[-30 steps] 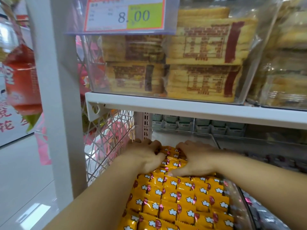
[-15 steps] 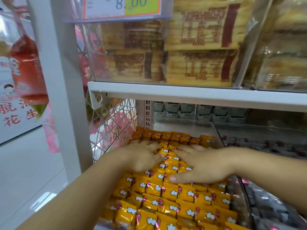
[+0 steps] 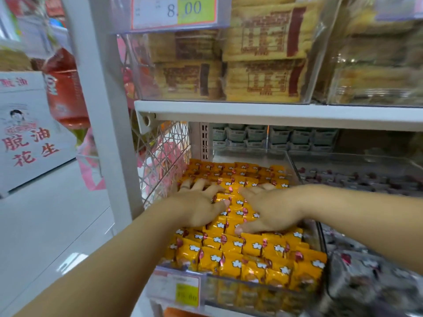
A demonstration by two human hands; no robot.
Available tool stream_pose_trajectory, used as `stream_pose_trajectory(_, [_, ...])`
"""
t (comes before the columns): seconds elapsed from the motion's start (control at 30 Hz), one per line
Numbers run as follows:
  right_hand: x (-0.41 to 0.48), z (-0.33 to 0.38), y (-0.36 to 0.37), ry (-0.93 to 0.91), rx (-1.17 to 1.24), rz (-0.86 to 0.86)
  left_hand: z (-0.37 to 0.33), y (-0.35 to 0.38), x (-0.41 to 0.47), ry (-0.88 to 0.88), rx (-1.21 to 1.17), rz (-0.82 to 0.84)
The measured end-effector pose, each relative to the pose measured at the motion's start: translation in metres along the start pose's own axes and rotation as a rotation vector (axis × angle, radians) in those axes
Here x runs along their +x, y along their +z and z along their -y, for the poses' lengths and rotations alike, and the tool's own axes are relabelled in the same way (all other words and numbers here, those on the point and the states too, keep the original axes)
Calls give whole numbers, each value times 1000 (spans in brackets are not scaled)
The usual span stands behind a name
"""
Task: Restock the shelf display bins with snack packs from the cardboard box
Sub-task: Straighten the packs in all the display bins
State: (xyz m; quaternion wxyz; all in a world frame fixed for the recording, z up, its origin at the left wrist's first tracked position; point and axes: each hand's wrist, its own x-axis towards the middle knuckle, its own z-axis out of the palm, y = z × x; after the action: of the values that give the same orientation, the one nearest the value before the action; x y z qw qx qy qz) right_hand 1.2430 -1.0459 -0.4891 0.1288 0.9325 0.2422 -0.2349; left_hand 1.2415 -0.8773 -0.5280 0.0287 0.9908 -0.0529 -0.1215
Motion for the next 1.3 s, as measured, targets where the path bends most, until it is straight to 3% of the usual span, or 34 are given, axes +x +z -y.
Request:
stream_pose_trajectory(0.27, [-33,12,12,-31,-33,116,7,-9,-34,49,45,181])
stream_pose_trajectory(0.5, [-10,16,8,32,-13,96,5,13,-25,40,-5,-73])
stream_pose_trajectory(0.77, [-37,22,6,-8,-44,172,6,5,-58,74,-6,67])
stream_pose_trajectory(1.03, [-15,24,20,79,44,49,6,25,-36,63,74,-261])
stream_pose_trajectory(1.17, [-19,27,18,86,-10,58,4,29,-41,58,54,-268])
stream_pose_trajectory(1.3, [-39,21,5,-55,-3,49,10,25,-59,82,-106,-257])
